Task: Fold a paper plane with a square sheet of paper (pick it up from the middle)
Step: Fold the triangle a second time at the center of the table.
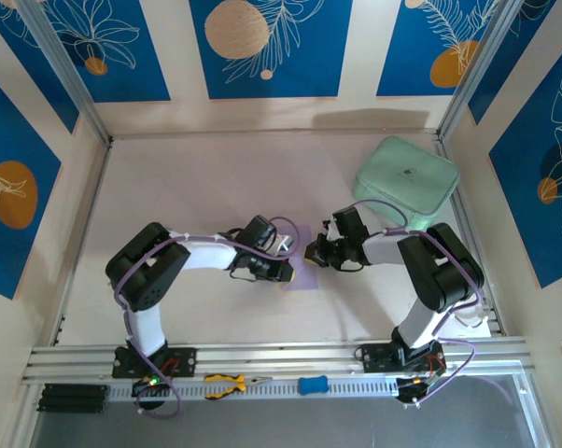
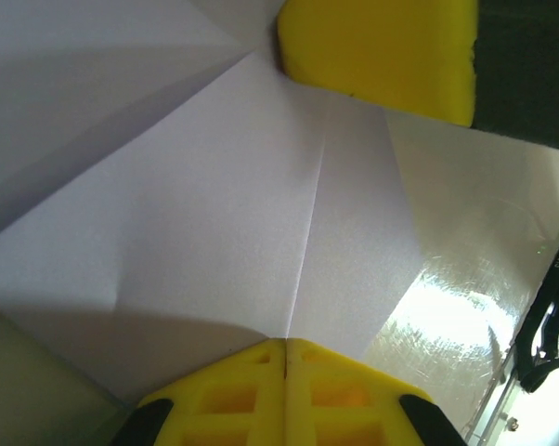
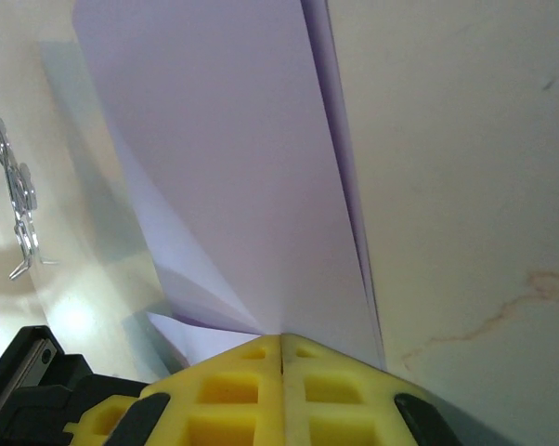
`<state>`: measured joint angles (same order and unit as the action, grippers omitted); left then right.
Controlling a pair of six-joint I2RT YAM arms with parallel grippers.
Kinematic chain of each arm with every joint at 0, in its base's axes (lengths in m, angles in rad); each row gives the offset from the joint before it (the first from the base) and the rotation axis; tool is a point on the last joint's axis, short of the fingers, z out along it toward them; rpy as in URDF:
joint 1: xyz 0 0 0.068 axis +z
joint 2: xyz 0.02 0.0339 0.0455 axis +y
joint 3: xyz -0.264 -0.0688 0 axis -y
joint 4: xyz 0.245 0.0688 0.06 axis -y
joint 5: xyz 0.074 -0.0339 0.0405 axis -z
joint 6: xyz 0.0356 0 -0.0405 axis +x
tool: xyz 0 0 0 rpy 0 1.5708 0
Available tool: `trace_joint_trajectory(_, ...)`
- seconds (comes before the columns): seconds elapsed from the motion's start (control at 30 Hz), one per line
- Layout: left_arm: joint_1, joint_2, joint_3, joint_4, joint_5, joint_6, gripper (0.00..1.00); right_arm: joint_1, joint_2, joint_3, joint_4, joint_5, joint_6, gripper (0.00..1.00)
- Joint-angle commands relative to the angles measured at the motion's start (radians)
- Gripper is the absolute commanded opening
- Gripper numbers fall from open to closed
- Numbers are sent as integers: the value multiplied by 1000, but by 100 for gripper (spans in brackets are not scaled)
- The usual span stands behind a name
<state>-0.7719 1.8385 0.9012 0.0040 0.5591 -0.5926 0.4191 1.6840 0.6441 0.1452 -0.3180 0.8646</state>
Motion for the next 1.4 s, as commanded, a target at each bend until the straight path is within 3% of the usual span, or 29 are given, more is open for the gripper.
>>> trace_joint_trajectory(0.0, 5, -39, -22, 41, 59, -63, 0, -1, 36, -17, -70, 58, -12, 0)
trace_joint_trajectory(0.4, 5, 39, 52, 135, 56, -118, 3, 1, 51, -13, -81, 62, -16, 0)
trace_joint_trajectory(0.73, 6, 62, 69, 20, -14, -88, 3, 4, 62, -21, -63, 50, -12, 0)
trace_joint_trajectory(0.97, 6, 60, 8, 55, -7, -104, 1, -5, 51, 0, -77, 40, -23, 0)
trace_joint_trajectory(1.37, 15, 68, -13, 82, 10, -92, 0, 10, -112, 41, -103, -59, -55, 5)
